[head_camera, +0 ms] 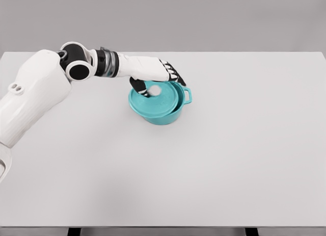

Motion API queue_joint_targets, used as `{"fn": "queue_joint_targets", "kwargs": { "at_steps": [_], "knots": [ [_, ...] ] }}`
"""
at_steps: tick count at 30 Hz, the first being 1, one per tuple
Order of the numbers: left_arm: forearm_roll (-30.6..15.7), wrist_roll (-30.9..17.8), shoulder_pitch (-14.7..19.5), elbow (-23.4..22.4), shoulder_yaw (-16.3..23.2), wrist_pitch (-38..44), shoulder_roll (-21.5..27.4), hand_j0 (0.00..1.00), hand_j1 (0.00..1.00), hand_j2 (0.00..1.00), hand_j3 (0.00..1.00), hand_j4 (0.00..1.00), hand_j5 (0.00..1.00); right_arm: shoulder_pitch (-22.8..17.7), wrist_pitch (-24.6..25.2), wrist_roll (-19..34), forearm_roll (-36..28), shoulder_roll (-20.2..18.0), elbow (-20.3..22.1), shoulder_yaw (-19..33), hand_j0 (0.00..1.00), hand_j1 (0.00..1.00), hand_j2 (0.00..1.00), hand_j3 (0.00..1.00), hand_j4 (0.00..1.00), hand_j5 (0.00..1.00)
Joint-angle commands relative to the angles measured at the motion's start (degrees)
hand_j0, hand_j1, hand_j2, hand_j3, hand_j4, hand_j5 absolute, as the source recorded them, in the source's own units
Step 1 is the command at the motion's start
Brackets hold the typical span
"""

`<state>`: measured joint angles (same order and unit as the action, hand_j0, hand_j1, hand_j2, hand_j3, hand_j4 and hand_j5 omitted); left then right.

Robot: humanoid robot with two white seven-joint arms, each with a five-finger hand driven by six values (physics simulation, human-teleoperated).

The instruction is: Cover the pot with left arm

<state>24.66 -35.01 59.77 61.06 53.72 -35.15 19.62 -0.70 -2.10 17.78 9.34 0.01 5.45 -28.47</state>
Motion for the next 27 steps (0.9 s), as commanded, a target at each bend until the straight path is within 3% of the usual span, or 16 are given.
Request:
{"fn": "queue_joint_targets", "kwargs": {
  "at_steps": [1,27],
  "knots": [
    [-0.67,0.01,0.0,0.02,-0.1,0.15,-0.02,1.0,1.0,1.0,1.0,1.0,1.0,0.0,-0.01,0.06,-0.02,-0.01,-0.09,-0.01,1.0,1.0,1.0,1.0,1.0,1.0],
    [-0.23,0.01,1.41,-0.68,-0.1,0.15,-2.83,1.0,1.0,1.0,1.0,1.0,1.0,0.0,-0.01,0.06,-0.02,-0.01,0.0,-0.01,1.0,1.0,1.0,1.0,1.0,1.0]
  ]
}}
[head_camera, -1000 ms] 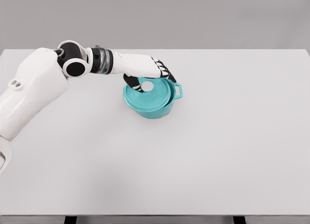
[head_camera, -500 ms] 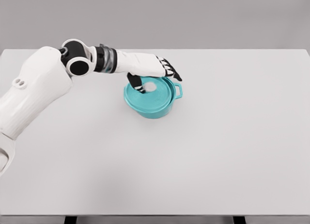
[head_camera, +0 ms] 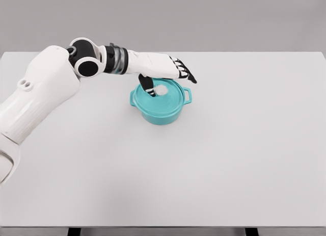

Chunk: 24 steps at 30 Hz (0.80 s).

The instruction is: Cover the pot with left arm

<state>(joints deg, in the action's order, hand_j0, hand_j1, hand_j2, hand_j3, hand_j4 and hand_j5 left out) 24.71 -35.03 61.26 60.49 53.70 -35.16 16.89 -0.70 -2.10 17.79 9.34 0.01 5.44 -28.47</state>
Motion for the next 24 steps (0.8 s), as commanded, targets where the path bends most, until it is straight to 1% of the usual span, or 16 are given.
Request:
{"fn": "queue_joint_targets", "kwargs": {
  "at_steps": [1,8,10,11,12,24],
  "knots": [
    [-0.28,0.03,0.0,-0.11,-0.09,0.16,-0.11,1.0,1.0,1.0,1.0,1.0,1.0,0.0,-0.01,-0.04,-0.02,-0.01,0.01,-0.01,1.0,1.0,1.0,1.0,1.0,1.0],
    [-0.01,0.03,0.18,-0.11,-0.09,0.16,-0.28,1.0,1.0,1.0,1.0,1.0,1.0,0.0,-0.01,0.05,-0.02,-0.01,-0.08,-0.01,1.0,1.0,1.0,1.0,1.0,1.0],
    [-0.1,0.03,0.18,-1.24,-0.09,0.16,-0.46,1.0,1.0,1.0,1.0,1.0,1.0,0.0,-0.01,-0.04,-0.02,-0.01,-0.08,-0.01,1.0,1.0,1.0,1.0,1.0,1.0],
    [-0.19,0.03,0.18,-3.44,-0.09,0.16,-1.69,1.0,1.0,1.0,1.0,1.0,1.0,0.0,-0.01,0.05,-0.02,-0.01,0.01,-0.01,1.0,1.0,1.0,1.0,1.0,1.0],
    [-0.1,0.03,0.18,-4.41,-0.09,0.16,-1.86,1.0,1.0,1.0,1.0,1.0,1.0,0.0,-0.01,-0.04,-0.02,-0.01,0.01,-0.01,1.0,1.0,1.0,1.0,1.0,1.0],
    [0.07,0.03,0.0,-4.5,0.26,0.16,-0.19,1.0,1.0,1.0,1.0,1.0,1.0,0.0,-0.01,0.05,-0.02,-0.01,0.01,-0.01,1.0,1.0,1.0,1.0,1.0,1.0]
  ]
}}
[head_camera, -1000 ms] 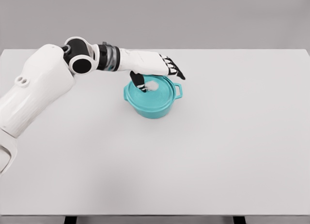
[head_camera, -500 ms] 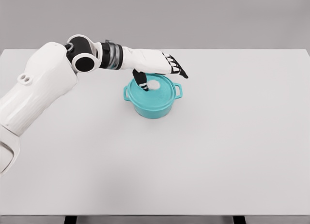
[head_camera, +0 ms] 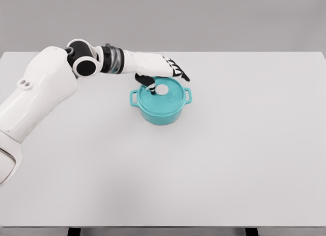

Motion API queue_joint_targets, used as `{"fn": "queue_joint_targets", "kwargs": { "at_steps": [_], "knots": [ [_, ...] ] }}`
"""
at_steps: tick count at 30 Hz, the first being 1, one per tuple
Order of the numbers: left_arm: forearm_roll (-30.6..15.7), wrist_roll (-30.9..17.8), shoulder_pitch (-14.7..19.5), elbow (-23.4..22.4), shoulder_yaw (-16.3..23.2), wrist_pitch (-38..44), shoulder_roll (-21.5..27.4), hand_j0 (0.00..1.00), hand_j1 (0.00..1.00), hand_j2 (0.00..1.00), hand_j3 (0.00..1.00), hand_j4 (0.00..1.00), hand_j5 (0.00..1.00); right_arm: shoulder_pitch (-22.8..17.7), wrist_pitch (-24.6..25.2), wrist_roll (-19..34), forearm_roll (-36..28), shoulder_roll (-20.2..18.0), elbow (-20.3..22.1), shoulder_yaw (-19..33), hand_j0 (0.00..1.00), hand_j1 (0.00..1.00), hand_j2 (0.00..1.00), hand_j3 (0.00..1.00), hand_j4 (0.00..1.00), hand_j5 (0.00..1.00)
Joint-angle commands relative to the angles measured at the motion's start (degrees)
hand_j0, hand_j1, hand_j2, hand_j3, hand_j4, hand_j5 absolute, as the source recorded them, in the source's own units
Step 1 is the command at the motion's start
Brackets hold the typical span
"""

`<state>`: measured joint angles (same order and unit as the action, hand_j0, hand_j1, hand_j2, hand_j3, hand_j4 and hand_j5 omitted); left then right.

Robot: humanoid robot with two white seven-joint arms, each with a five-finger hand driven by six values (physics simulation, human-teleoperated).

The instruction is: Cover the pot with left arm

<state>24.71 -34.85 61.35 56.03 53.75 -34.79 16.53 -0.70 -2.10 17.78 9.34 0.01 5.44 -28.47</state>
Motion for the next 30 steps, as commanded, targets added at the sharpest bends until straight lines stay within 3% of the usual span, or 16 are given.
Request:
{"fn": "queue_joint_targets", "kwargs": {
  "at_steps": [1,10,16,18,20,21,23,25,30],
  "knots": [
    [-0.1,-0.15,0.0,-0.04,0.21,-0.21,0.17,1.0,1.0,1.0,1.0,1.0,1.0,0.0,-0.01,-0.03,-0.02,-0.01,0.01,-0.01,1.0,1.0,1.0,1.0,1.0,1.0],
    [-0.89,-0.15,0.7,0.13,-0.05,-0.21,0.26,1.0,1.0,1.0,1.0,1.0,1.0,0.0,-0.01,0.06,-0.02,-0.01,-0.08,-0.01,1.0,1.0,1.0,1.0,1.0,1.0],
    [-3.87,-0.15,2.72,0.39,-0.23,-0.21,0.43,1.0,1.0,1.0,1.0,1.0,1.0,0.0,-0.01,-0.03,-0.02,-0.01,0.01,-0.01,1.0,1.0,1.0,1.0,1.0,1.0],
    [-6.95,-0.15,4.13,1.18,-0.23,-0.21,4.38,1.0,1.0,1.0,1.0,1.0,1.0,0.0,-0.01,-0.03,-0.02,-0.01,-0.08,-0.01,1.0,1.0,1.0,1.0,1.0,1.0],
    [-12.57,-0.15,5.62,3.56,-0.23,-0.21,13.96,1.0,1.0,1.0,1.0,1.0,1.0,0.0,-0.01,0.06,-0.02,-0.01,-0.08,-0.01,1.0,1.0,1.0,1.0,1.0,1.0],
    [-12.75,-0.15,5.62,4.7,-0.22,-0.21,19.67,1.0,1.0,1.0,1.0,1.0,1.0,0.0,-0.01,0.06,-0.02,-0.01,0.01,-0.01,1.0,1.0,1.0,1.0,1.0,1.0],
    [-13.37,-0.15,5.1,4.61,-0.49,-0.21,25.91,1.0,1.0,1.0,1.0,1.0,1.0,0.0,-0.01,-0.03,-0.02,-0.01,0.01,-0.01,1.0,1.0,1.0,1.0,1.0,1.0],
    [-13.37,-0.15,3.61,4.17,-0.58,-0.21,28.56,1.0,1.0,1.0,1.0,1.0,1.0,0.0,-0.01,-0.03,-0.02,-0.01,0.01,-0.01,1.0,1.0,1.0,1.0,1.0,1.0],
    [-13.11,-0.15,-1.67,4.26,-0.23,-0.21,27.68,1.0,1.0,1.0,1.0,1.0,1.0,0.0,-0.01,0.06,-0.02,-0.01,0.01,-0.01,1.0,1.0,1.0,1.0,1.0,1.0]
  ]
}}
